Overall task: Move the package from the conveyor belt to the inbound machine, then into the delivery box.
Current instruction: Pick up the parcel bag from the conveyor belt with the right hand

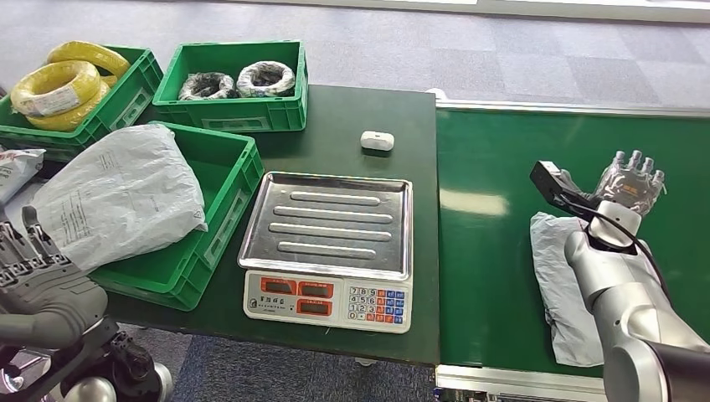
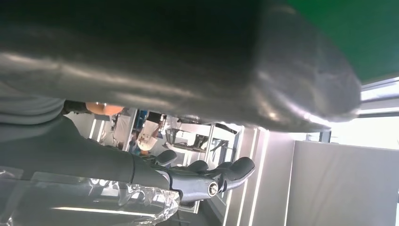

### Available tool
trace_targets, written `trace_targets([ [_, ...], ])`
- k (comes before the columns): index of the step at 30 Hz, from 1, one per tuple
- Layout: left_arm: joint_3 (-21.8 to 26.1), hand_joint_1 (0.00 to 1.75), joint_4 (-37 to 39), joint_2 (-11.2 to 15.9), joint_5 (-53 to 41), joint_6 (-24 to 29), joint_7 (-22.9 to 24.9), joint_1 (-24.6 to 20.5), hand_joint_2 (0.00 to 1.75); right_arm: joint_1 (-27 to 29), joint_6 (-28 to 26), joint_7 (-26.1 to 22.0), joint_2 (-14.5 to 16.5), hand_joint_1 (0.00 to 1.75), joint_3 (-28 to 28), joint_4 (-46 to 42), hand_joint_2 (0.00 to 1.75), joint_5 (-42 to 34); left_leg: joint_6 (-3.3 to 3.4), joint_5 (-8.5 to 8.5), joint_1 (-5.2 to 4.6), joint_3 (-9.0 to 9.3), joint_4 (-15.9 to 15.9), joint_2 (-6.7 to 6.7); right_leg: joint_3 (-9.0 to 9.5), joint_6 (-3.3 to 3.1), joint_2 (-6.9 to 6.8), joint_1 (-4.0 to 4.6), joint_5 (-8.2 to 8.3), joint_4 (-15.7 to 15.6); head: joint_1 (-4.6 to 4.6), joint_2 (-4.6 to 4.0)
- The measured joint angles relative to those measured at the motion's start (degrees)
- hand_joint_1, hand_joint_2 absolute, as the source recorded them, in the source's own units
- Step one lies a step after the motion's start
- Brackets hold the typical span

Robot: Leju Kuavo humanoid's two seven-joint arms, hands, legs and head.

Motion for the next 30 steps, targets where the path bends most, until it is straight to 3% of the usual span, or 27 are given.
trace_targets([
  [8, 0.1, 0.0, 0.0, 0.0, 0.0, -0.1, 0.0, -0.1, 0.0, 0.3, 2.8, -1.5, 0.5, 0.0, -1.1, 0.5, 0.0, -0.8, 0.0, 0.0, 0.0, 0.0, 0.0, 0.0, 0.0, 0.0, 0.0, 0.0, 0.0, 0.0, 0.0, 0.0],
  [13, 0.2, 0.0, 0.1, 0.0, 0.0, -0.2, 0.0, -1.1, 0.0, 0.7, 8.5, -3.2, 0.9, 0.0, -2.6, 0.9, 0.0, -3.6, 0.0, 0.0, 0.0, 0.0, 0.0, 0.0, 0.0, 0.0, 0.0, 0.0, 0.0, 0.0, 0.0, 0.0],
  [18, 0.3, 0.0, 0.2, 0.0, 0.0, -0.2, 0.0, -1.9, 0.0, 1.1, 10.3, -3.5, 1.3, 0.0, -3.6, 1.2, 0.0, -3.9, 0.0, 0.0, 0.0, 0.0, 0.0, 0.01, -0.01, 0.0, 0.0, 0.0, 0.0, 0.0, 0.0, 0.0],
  [20, 0.3, 0.0, 0.3, 0.0, 0.0, -0.2, 0.0, -2.1, 0.0, 1.1, 13.9, -3.6, 1.4, 0.0, -4.0, 1.3, 0.0, -4.5, 0.0, 0.0, 0.0, 0.01, 0.0, 0.01, -0.01, 0.0, 0.0, 0.0, 0.0, 0.0, 0.0, 0.0],
  [23, 0.4, 0.0, 1.0, 0.0, 0.0, -0.4, 0.0, -2.7, 0.0, 1.3, 23.9, -5.1, 1.3, 0.0, -5.3, 1.7, 0.0, -7.1, 0.0, 0.0, 0.0, 0.01, 0.0, 0.01, -0.02, 0.0, 0.0, 0.0, 0.0, 0.0, 0.01, 0.0],
  [27, 0.5, 0.0, 2.4, 0.0, 0.2, -0.8, 0.0, -4.0, 0.0, 2.0, 35.5, -10.7, 0.6, 0.0, -7.7, 2.1, 0.0, -10.5, 0.0, 0.0, 0.0, 0.01, 0.0, 0.0, -0.01, 0.0, 0.0, 0.0, 0.0, 0.0, 0.01, 0.0],
  [30, 0.7, 0.0, 3.7, 0.2, 0.8, -0.9, 0.0, -5.4, 0.0, 2.1, 40.2, -13.6, -0.2, 0.0, -9.0, 2.2, 0.0, -11.6, 0.0, 0.0, 0.0, 0.01, 0.0, 0.0, -0.01, 0.0, 0.0, 0.0, 0.0, 0.0, 0.0, 0.0],
])
